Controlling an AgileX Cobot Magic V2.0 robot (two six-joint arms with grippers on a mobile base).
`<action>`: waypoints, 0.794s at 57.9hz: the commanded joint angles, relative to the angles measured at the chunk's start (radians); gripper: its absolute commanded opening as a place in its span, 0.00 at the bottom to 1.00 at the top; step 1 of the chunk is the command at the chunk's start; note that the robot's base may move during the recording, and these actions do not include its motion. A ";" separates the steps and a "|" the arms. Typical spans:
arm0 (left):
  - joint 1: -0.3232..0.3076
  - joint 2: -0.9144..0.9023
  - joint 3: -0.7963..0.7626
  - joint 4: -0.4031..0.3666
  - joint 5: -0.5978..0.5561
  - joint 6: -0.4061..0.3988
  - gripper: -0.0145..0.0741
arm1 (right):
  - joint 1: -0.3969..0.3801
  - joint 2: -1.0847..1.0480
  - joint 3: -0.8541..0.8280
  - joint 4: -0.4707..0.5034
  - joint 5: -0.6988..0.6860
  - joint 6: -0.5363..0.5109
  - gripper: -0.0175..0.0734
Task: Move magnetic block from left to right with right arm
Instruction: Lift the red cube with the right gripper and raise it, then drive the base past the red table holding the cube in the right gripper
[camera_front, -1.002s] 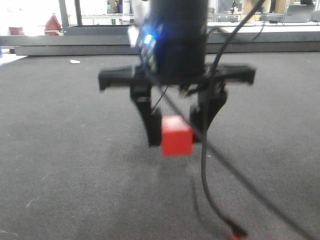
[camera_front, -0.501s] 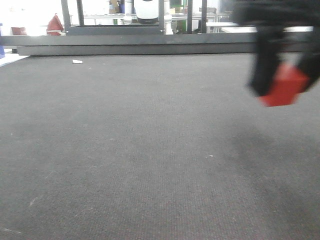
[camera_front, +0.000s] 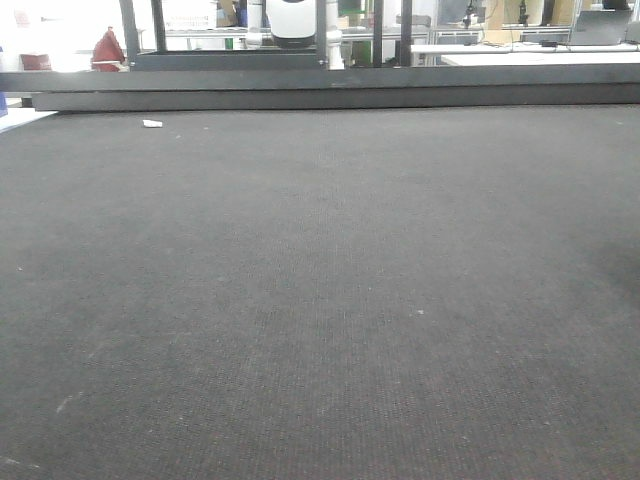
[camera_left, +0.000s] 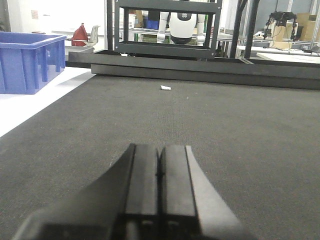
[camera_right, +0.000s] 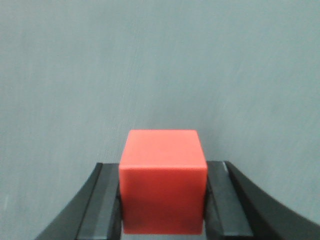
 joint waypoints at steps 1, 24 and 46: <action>-0.005 -0.011 0.008 -0.005 -0.086 -0.002 0.02 | -0.012 -0.078 0.037 0.001 -0.227 -0.012 0.47; -0.005 -0.011 0.008 -0.005 -0.086 -0.002 0.02 | -0.012 -0.440 0.295 -0.022 -0.423 -0.012 0.47; -0.005 -0.011 0.008 -0.005 -0.086 -0.002 0.02 | -0.012 -0.622 0.296 -0.022 -0.334 -0.012 0.47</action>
